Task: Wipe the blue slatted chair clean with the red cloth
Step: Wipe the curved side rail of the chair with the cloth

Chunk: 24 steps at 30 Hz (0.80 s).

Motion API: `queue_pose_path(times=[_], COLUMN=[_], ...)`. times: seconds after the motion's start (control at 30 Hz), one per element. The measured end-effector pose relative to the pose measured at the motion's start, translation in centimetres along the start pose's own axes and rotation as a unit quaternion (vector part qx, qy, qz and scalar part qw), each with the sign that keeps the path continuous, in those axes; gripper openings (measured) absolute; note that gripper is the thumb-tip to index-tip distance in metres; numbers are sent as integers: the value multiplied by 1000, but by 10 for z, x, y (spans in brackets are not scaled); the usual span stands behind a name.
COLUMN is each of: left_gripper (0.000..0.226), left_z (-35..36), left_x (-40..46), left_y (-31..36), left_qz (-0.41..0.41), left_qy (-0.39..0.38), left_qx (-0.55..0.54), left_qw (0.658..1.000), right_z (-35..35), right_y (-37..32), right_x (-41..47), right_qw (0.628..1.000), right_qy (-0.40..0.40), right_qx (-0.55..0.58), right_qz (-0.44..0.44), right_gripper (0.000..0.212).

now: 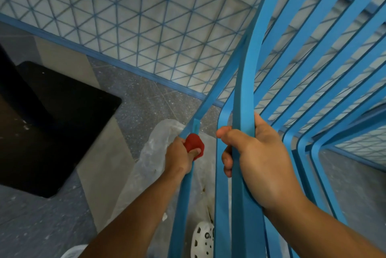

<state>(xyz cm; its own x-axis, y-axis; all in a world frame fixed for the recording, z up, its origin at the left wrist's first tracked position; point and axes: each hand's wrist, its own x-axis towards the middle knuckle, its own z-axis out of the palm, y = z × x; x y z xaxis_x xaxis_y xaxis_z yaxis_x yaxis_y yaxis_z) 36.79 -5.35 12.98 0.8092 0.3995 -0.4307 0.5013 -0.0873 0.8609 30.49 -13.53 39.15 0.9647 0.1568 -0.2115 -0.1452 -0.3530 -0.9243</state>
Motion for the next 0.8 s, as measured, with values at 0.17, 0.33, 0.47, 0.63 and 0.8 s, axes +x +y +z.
queue_pose_path(times=[0.17,0.33,0.47,0.63,0.8], left_gripper=[43,38,50,29,25], left_z=[8,15,33,42,44], left_x=[40,68,90,103,123], left_y=[26,46,46,42,30], left_qz=[-11,-15,-22,-29,-44], left_qy=[13,42,56,63,47], left_qx=[14,50,101,90,31], left_qw=[1000,998,993,993,997], right_z=[0,0,-1,0,0], right_y=[-2,-2,-2,-2,-2], right_x=[0,-1,0,-1,0], right_qw=[1000,999,1000,1000,1000], right_qy=[-1,-2,0,3,4], right_qx=[12,21,19,17,26], right_qz=[10,24,21,21,16], right_gripper=[7,8,8,5,6])
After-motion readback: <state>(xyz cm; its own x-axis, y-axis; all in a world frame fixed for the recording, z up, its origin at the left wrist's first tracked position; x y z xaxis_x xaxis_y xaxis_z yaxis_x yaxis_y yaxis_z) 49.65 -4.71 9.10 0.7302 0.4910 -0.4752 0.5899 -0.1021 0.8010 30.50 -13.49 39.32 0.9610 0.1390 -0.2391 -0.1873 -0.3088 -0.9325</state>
